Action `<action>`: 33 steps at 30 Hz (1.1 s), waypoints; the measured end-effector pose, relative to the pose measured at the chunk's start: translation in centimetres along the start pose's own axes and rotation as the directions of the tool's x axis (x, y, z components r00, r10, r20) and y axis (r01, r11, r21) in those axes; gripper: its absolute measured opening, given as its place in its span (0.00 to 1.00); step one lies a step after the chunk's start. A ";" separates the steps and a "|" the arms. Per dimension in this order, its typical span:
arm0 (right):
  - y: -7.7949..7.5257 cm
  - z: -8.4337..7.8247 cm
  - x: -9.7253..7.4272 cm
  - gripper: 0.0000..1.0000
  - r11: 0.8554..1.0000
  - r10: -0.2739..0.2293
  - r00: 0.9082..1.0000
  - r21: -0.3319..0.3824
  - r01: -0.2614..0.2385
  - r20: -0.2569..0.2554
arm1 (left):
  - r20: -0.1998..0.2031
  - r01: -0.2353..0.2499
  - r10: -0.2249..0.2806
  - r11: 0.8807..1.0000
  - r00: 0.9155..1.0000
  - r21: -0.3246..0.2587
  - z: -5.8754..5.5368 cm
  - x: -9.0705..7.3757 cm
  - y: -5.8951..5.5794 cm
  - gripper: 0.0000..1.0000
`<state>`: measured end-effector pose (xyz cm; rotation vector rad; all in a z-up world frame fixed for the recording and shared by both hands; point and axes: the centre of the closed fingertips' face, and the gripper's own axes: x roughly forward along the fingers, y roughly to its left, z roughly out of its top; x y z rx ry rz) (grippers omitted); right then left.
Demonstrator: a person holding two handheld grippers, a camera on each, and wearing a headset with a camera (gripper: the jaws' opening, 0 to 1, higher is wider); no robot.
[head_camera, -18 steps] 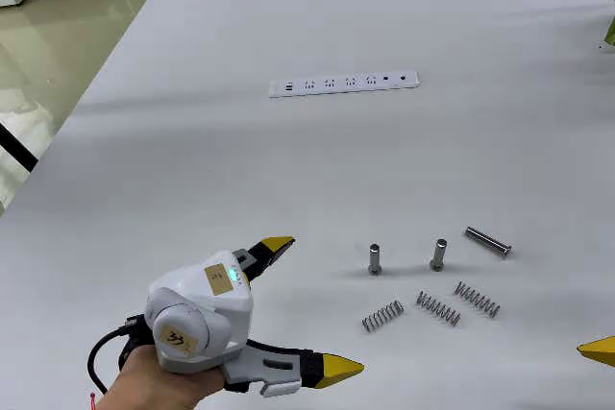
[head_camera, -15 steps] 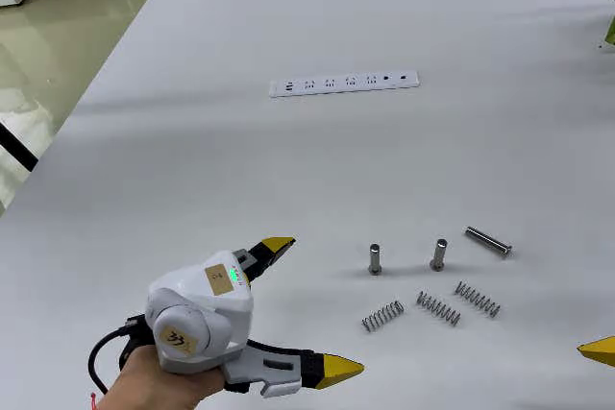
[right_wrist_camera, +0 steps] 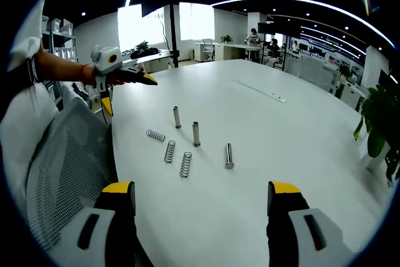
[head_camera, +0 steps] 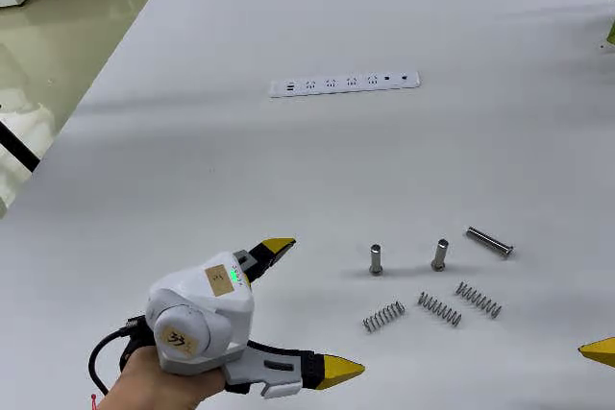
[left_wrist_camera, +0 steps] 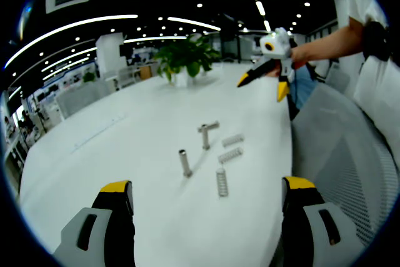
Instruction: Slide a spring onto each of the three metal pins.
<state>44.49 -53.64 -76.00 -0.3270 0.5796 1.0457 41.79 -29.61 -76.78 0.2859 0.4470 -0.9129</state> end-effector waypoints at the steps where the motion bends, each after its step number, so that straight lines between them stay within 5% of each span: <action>1: 0.0 0.0 0.0 0.88 1.000 -0.001 1.000 0.000 0.001 0.000 | 0.000 0.000 0.000 1.000 1.000 0.000 0.0 0.0 0.0 1.00; 19: -0.8 0.5 0.5 0.86 1.000 0.001 1.000 -0.008 -0.001 -0.020 | 0.009 0.004 -0.004 1.000 1.000 -0.007 0.1 0.2 0.0 1.00; 33: -2.5 2.5 2.8 0.70 0.999 0.004 0.998 -0.041 -0.007 -0.064 | 0.018 0.008 -0.007 1.000 1.000 -0.011 0.3 0.4 0.0 1.00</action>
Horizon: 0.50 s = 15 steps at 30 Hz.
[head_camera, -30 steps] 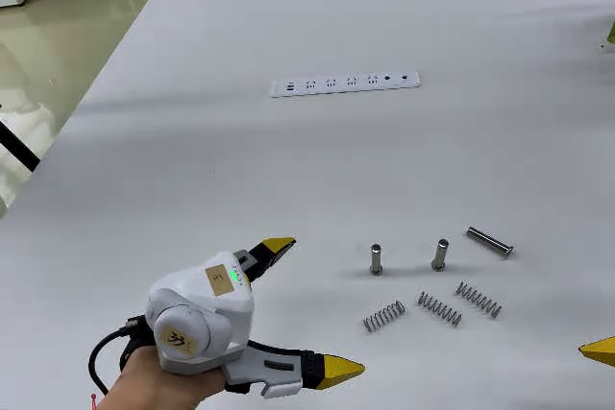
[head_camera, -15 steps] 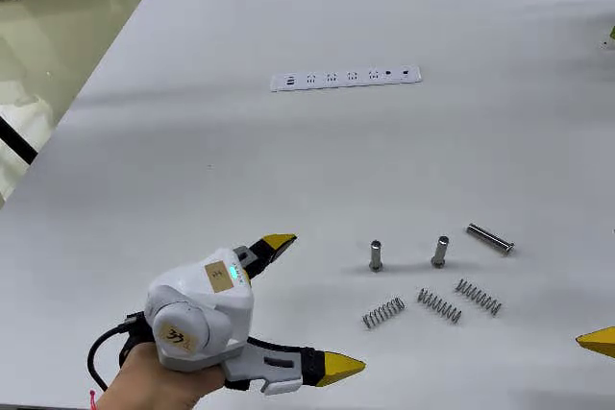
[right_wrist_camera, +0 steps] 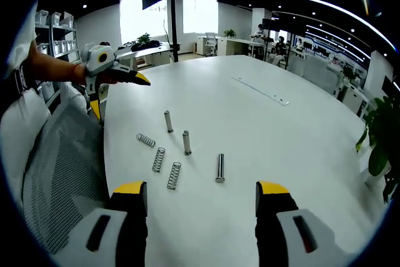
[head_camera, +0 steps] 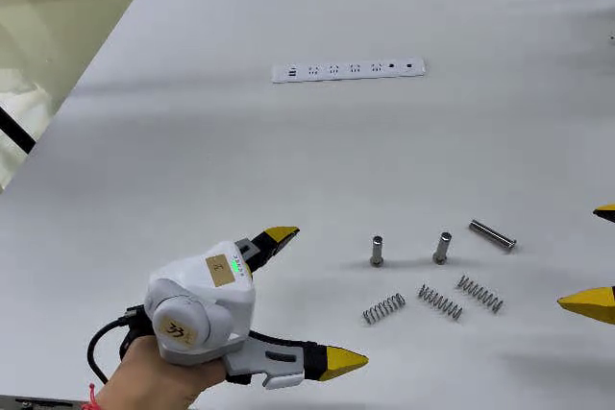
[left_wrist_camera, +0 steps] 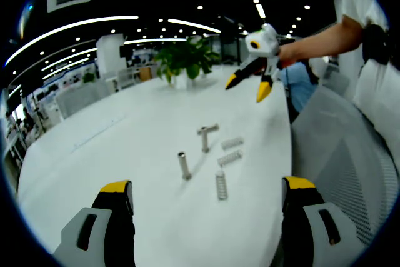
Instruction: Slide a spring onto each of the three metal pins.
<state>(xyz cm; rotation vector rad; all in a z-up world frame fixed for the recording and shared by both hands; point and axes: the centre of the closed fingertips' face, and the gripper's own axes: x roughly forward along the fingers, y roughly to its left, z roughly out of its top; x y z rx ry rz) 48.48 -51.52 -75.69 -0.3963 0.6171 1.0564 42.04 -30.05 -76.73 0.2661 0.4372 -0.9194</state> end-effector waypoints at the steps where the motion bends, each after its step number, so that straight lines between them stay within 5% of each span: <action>1: -0.2 0.1 0.2 0.68 1.000 0.000 1.000 -0.003 0.000 -0.004 | 0.001 0.001 -0.001 1.000 1.000 -0.001 0.0 0.0 0.0 1.00; 15: -2.6 1.4 5.0 0.45 1.000 0.011 0.992 0.024 -0.009 -0.124 | 0.006 0.001 -0.001 1.000 1.000 -0.007 0.0 0.2 0.0 1.00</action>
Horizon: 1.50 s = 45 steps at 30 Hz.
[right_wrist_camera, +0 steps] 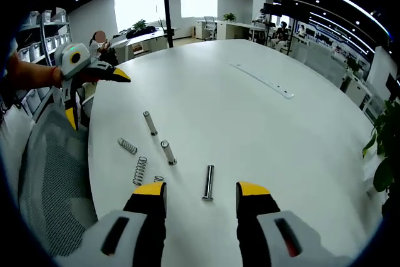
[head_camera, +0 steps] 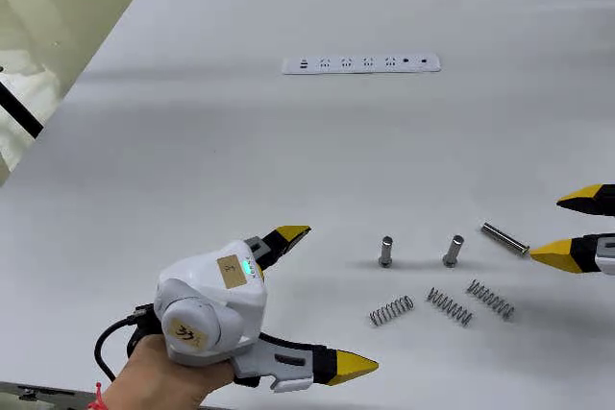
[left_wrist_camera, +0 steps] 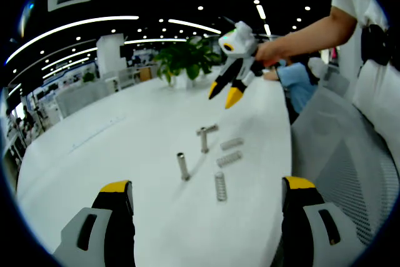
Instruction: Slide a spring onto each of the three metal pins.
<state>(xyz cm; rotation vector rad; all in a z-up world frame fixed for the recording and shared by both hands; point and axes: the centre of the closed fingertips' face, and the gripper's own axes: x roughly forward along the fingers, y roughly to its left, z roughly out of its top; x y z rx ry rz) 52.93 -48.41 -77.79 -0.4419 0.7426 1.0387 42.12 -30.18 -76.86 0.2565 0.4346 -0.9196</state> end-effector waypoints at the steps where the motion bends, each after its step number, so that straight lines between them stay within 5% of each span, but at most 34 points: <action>1: -0.1 0.0 0.3 0.43 1.000 0.001 1.000 0.000 -0.001 -0.007 | 0.000 -0.001 0.001 1.000 1.000 -0.001 0.0 0.0 0.0 1.00; 23: -0.8 -0.8 6.2 0.24 0.999 0.034 0.985 0.047 -0.026 -0.167 | 0.015 -0.005 0.005 0.999 1.000 -0.046 -0.6 0.4 0.9 1.00; 45: -0.7 -1.8 8.1 0.16 0.995 0.067 0.969 0.083 -0.048 -0.240 | 0.019 -0.005 0.006 0.998 1.000 -0.067 -1.0 0.7 1.2 1.00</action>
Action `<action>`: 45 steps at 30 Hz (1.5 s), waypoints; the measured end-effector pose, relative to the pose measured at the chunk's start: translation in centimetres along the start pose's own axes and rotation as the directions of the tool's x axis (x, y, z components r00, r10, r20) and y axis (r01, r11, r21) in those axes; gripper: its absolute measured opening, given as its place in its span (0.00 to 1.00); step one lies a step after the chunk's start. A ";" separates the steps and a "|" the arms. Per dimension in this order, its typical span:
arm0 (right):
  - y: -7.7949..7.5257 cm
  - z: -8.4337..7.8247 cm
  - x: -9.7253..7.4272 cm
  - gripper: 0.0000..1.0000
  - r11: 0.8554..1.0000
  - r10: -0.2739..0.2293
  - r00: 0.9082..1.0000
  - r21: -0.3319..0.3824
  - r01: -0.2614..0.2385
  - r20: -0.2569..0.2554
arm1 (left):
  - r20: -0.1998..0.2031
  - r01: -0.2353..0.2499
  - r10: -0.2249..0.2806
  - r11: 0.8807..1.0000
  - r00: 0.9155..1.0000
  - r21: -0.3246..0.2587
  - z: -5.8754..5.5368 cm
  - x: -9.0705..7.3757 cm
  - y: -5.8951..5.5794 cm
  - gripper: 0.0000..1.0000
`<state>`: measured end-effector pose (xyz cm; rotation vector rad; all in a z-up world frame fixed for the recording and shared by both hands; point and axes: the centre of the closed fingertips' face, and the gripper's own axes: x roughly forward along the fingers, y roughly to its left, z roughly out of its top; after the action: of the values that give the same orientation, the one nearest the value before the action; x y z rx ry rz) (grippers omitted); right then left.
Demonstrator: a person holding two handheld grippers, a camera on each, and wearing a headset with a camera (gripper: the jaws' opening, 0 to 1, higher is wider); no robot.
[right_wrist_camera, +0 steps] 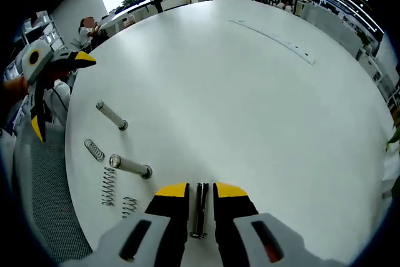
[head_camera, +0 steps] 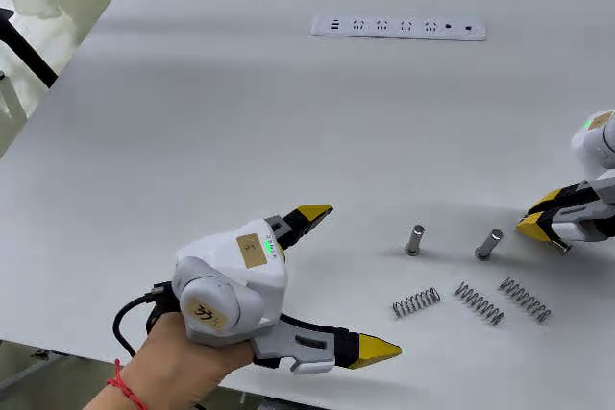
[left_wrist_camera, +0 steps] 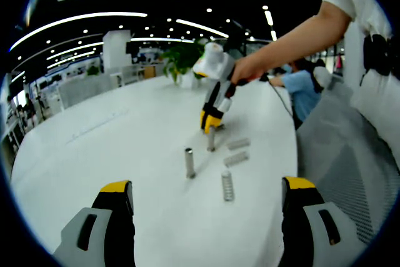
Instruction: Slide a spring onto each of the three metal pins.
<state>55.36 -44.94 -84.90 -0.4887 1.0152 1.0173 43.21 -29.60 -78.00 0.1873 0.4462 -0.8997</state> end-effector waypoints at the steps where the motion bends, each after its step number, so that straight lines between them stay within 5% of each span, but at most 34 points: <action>1: 0.0 0.0 0.0 0.16 1.000 0.003 1.000 0.000 -0.003 -0.001 | 0.000 0.000 0.000 1.000 1.000 -0.001 0.0 0.0 0.0 1.00; 19: -0.5 -0.1 0.6 0.10 0.999 -0.012 0.999 -0.050 0.010 -0.045 | -0.001 -0.001 0.001 1.000 1.000 -0.010 -0.3 0.1 0.1 1.00; 45: 0.3 0.0 -0.4 0.09 0.998 -0.023 1.000 -0.054 0.022 -0.012 | -0.002 0.000 0.000 1.000 1.000 -0.010 -0.2 0.1 -0.1 1.00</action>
<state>55.06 -44.98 -84.55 -0.5505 0.9933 1.0248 43.07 -29.65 -78.25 0.1784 0.4524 -0.8975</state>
